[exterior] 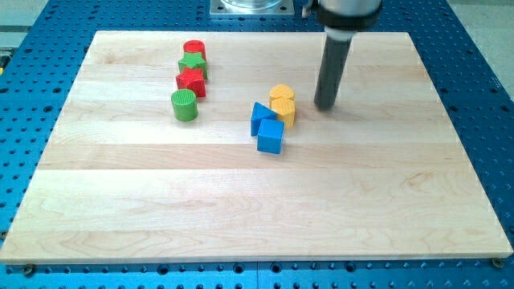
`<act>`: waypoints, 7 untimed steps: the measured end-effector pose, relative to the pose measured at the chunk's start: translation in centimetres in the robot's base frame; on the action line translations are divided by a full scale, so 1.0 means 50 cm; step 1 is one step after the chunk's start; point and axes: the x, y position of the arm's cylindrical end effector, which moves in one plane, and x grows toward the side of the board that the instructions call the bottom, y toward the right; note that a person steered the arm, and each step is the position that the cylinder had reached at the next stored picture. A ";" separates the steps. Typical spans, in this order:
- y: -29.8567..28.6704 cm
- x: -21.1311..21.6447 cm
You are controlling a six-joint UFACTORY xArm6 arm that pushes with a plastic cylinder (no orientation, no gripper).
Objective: Adjust the blue and the yellow blocks parallel to each other
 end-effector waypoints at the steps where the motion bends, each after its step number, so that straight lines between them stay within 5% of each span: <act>1: -0.017 -0.119; 3: -0.097 0.000; 5: -0.100 -0.017; 7: -0.138 0.081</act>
